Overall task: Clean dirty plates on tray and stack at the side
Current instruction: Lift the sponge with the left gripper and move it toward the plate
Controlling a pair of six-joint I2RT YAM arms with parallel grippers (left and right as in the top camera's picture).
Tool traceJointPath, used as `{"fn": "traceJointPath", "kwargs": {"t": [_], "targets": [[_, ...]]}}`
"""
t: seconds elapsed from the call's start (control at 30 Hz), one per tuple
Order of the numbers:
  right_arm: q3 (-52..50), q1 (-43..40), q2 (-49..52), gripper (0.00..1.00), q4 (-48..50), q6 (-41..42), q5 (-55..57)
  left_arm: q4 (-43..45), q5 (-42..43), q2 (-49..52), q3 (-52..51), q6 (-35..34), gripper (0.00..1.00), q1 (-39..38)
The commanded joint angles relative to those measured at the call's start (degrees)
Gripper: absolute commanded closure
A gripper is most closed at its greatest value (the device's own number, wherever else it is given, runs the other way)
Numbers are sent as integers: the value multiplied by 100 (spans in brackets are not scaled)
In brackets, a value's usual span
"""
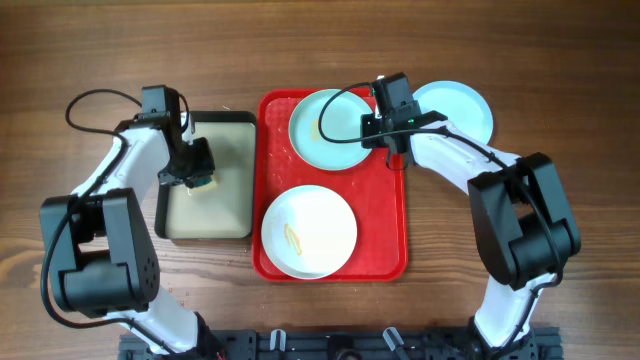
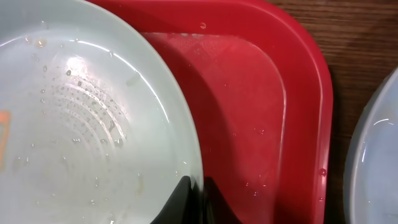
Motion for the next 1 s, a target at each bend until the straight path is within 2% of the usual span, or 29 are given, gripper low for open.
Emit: {"fn": "traceJointPath", "kwargs": {"t": [0.0,0.1,0.17,0.23,0.3,0.37,0.43,0.57,0.63,0.77,0.9,0.97], "targets": [[42,-17,-55,92,15,24,81,177,72,50,-103,31,96,11],[42,-20,-55,92,15,24,79,120,223,-79,-24,109,96,11],[42,-17,-55,92,15,24,79,44,588,-673,28,184,96,11],[42,-20,-55,92,13,4,79,46,511,-1467,28,184,96,11],[42,-17,-57,85,13,7,79,44,319,-2345,26,184,96,11],[42,-20,-55,72,11,4,76,46,236,-3141,26,184,96,11],[42,-20,-68,66,7,-24,72,63,238,-3707,26,184,96,11],[219,-20,-260,47,-243,-223,-317,66,151,-4135,26,361,96,11],[234,-20,-337,41,-295,-229,-527,61,131,-4024,24,466,96,11],[234,-133,-343,41,-323,-273,-525,61,160,-3602,22,463,96,11],[195,-295,-337,59,-282,-136,-527,63,160,-3217,22,463,96,11],[136,-295,-337,62,-197,-48,-527,61,195,-3158,22,463,96,11]]}}
